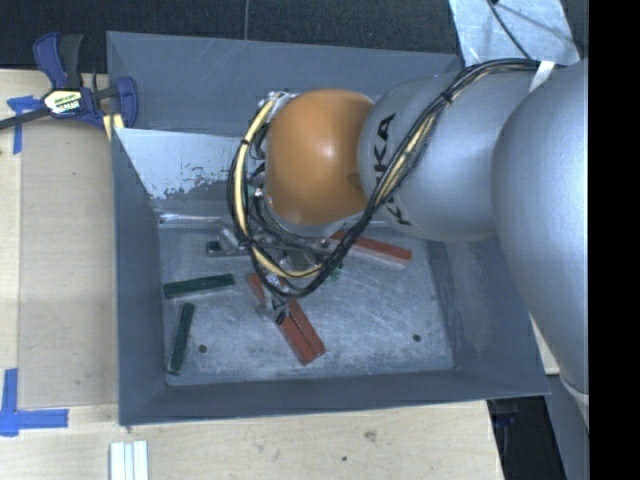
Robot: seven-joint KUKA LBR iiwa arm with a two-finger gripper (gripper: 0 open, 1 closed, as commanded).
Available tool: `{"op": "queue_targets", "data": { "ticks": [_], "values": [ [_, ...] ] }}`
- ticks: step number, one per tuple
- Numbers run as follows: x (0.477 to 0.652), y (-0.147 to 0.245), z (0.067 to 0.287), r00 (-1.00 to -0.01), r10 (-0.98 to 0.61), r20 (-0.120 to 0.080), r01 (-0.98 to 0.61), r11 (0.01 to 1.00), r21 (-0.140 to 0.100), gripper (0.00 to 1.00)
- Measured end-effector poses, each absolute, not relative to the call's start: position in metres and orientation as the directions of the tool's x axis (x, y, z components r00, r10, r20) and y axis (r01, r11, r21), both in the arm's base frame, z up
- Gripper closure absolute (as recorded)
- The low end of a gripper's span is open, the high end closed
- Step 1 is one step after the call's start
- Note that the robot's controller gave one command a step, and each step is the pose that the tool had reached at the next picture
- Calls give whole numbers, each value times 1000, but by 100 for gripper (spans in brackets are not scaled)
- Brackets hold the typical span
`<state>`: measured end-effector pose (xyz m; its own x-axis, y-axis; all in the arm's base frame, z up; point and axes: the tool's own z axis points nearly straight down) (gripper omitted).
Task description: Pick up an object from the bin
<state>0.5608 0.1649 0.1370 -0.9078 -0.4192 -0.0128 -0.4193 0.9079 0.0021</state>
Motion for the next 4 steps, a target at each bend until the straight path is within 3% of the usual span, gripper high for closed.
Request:
{"op": "queue_targets", "data": {
  "ticks": [1, 2, 3, 4],
  "values": [
    [601, 189, 69, -729, -684, -2, -684, 729, 0, 0],
    [602, 189, 71, -731, -682, -6, -682, 731, -1, 100],
    [550, 157, 103, -726, -688, 0, -688, 726, 0, 100],
    [554, 154, 82, -264, -964, -6, -964, 264, 9, 100]
  ]
}}
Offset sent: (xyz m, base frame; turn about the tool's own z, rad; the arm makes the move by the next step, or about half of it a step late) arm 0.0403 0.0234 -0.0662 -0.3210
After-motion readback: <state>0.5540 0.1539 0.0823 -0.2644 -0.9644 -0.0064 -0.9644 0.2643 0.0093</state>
